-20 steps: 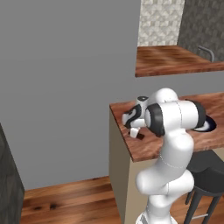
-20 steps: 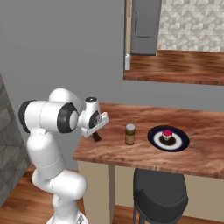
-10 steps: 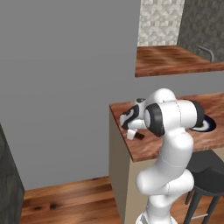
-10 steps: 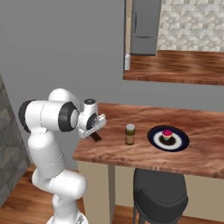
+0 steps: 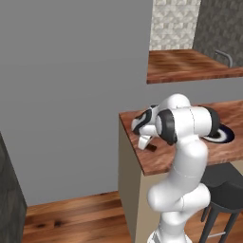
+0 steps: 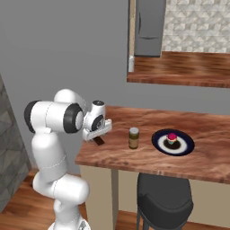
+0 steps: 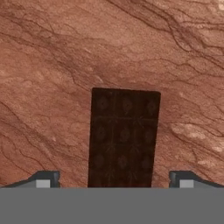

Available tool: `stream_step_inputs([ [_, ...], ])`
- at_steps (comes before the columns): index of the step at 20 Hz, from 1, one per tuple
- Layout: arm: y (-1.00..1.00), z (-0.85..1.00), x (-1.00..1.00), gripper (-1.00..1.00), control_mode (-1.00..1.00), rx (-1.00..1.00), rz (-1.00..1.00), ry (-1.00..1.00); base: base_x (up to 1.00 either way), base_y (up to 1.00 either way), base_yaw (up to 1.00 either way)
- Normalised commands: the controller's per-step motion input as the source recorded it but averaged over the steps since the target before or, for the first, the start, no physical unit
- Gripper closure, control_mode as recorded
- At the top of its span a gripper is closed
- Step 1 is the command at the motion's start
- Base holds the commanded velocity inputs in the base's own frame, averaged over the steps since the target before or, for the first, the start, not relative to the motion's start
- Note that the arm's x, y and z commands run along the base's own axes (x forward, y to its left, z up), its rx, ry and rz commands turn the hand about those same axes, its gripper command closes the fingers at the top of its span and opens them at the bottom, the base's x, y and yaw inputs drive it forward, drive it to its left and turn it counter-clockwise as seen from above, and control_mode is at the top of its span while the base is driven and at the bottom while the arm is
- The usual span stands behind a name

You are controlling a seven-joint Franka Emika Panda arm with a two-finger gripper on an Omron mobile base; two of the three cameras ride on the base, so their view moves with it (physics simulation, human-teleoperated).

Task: Take the cinnamon bottle from the cabinet and place it on the dining table, next to the plate with the cupcake. Then take the chocolate from the dining counter and place it on the cupcake plate.

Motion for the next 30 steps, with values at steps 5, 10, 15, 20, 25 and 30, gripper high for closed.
stream_step_inputs([
  [5, 0.16, -1.00, 0.00, 1.00, -1.00, 0.03, -0.28, 0.10, 0.00, 0.00, 0.00],
  [10, 0.46, -0.98, -0.12, 1.00, -1.00, -0.01, -0.25, 0.06, 0.00, 0.00, 0.00],
  [15, 0.49, -0.25, -0.31, 1.00, -1.00, -0.02, -0.20, 0.00, 0.00, 0.00, 0.00],
  [20, 0.05, 0.19, -0.21, 1.00, -1.00, -0.03, -0.06, -0.02, 0.00, 0.00, 0.00],
  [25, 0.00, 0.96, -0.21, 1.00, -1.00, 0.00, -0.15, 0.00, 0.00, 0.00, 0.00],
  [30, -0.08, 1.00, -0.19, 1.00, -1.00, 0.00, -0.13, 0.02, 0.00, 0.00, 0.00],
])
